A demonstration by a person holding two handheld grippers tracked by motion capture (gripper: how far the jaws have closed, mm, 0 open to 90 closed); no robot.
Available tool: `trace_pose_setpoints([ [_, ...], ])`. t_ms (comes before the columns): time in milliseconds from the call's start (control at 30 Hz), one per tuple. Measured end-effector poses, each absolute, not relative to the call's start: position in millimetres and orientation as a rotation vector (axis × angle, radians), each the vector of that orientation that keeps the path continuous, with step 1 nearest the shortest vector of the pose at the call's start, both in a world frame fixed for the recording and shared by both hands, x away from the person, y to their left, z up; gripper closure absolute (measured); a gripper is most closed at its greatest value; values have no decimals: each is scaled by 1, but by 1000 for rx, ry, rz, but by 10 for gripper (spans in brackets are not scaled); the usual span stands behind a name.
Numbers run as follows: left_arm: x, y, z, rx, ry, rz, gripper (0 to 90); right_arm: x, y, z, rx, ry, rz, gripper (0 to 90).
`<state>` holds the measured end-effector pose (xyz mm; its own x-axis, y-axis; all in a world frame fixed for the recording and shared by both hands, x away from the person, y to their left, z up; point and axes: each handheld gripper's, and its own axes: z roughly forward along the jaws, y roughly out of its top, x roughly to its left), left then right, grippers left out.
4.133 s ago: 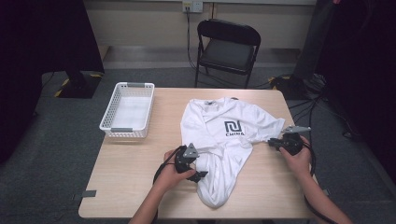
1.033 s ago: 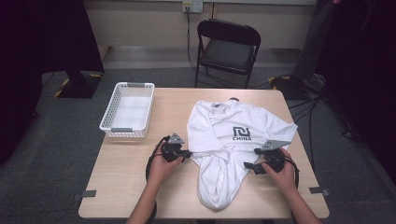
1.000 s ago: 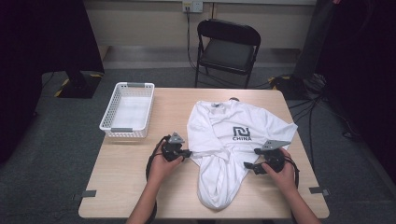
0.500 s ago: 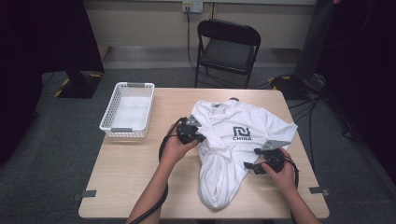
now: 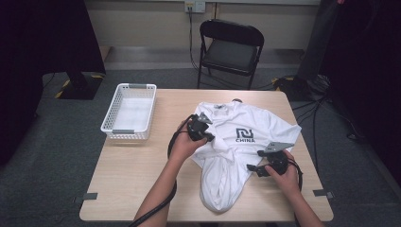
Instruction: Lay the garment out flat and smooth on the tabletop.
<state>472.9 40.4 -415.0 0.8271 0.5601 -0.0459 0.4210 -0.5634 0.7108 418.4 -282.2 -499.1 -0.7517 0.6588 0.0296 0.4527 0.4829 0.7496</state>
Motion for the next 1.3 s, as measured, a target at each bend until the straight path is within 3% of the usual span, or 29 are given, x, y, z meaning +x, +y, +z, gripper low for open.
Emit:
trace_pose_setpoints([
  [800, 493, 145, -386, 2259, 902, 374, 900, 418, -282, -499, 949, 2470, 1131, 180],
  [1300, 504, 183, -386, 2197, 971, 394, 900, 418, -282, -499, 949, 2470, 1131, 179],
])
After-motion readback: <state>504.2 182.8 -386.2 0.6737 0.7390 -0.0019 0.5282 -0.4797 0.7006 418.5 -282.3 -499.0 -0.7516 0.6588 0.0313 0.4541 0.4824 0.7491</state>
